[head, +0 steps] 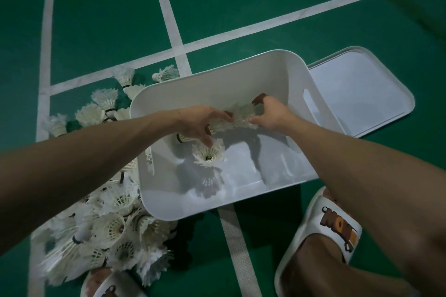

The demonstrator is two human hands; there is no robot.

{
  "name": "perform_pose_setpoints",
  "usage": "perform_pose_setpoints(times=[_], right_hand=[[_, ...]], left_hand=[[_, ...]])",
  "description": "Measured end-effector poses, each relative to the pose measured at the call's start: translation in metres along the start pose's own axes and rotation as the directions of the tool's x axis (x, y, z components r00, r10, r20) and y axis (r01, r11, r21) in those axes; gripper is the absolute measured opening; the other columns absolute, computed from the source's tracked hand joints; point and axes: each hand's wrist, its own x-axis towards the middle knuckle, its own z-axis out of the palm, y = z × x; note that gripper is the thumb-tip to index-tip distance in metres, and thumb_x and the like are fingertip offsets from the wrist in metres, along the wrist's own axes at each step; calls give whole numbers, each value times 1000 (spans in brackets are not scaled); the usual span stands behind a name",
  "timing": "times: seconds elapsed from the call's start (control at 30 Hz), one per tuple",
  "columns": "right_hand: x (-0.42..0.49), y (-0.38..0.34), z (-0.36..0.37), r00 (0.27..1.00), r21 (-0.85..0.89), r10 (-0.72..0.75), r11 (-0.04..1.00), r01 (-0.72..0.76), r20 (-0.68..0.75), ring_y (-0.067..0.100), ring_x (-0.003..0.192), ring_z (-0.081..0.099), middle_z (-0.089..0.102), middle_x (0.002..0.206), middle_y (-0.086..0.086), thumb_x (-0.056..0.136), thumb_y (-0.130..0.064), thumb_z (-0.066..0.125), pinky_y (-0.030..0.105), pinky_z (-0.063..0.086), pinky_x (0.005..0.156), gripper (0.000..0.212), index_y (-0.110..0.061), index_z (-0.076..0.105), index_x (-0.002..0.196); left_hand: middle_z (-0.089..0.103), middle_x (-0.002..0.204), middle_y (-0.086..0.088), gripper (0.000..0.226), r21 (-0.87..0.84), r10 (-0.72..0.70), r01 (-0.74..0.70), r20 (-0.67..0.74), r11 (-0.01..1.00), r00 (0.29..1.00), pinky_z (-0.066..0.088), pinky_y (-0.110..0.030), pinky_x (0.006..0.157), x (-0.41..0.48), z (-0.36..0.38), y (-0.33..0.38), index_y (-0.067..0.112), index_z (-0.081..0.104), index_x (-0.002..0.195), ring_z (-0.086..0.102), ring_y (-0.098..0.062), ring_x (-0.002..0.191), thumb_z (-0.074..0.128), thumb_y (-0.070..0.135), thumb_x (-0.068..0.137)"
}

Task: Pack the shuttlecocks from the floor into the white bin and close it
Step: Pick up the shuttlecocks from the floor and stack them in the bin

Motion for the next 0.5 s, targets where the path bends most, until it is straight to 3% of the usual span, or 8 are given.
perform_pose_setpoints(times=[0.07, 0.2, 0.33, 0.4, 0.5], right_hand=[[3, 0, -1, 1000, 25, 9, 1000, -9, -21, 24, 108, 57, 58, 122, 8, 80, -18, 78, 28, 43, 90, 50, -16, 55, 124], [6, -6, 1, 997, 191, 40, 980, -51, 62, 22, 82, 65, 66, 109, 13, 80, -4, 75, 33, 59, 69, 48, -14, 57, 122], [10, -17, 8, 1000, 234, 16, 972, -19, 18, 29, 99, 63, 63, 116, 18, 79, 7, 71, 14, 51, 53, 52, -3, 56, 128], [13, -16, 10, 1000, 179, 3, 984, -2, -10, 29, 108, 60, 62, 119, 16, 79, 2, 73, 14, 48, 66, 55, -4, 55, 130], [13, -13, 8, 1000, 84, 3, 996, -2, -18, 25, 111, 58, 62, 121, 9, 75, -11, 81, 26, 46, 92, 61, -8, 55, 131]], left_hand=[[38, 150, 4, 83, 10, -4, 4, -10, 1000, 1000, 39, -24, 89, 1, -1, -3, 33, 39, 143, 48, -5, 97, 81, 16, 74], [40, 149, 4, 82, 1, -21, 21, -16, 1000, 1000, 37, -21, 88, 1, -1, -4, 33, 41, 142, 48, -5, 96, 82, 15, 73], [41, 148, 2, 80, -2, -33, 33, -22, 999, 999, 36, -21, 88, -4, -2, -5, 32, 41, 142, 53, -8, 99, 80, 15, 74], [40, 148, 2, 80, -9, -40, 40, -14, 999, 999, 37, -23, 90, -6, -2, -6, 31, 41, 143, 56, -14, 107, 79, 14, 75], [44, 146, 0, 76, 11, -27, 28, -46, 1000, 999, 36, -29, 98, -6, 0, -6, 30, 45, 140, 52, -18, 115, 80, 19, 74]])
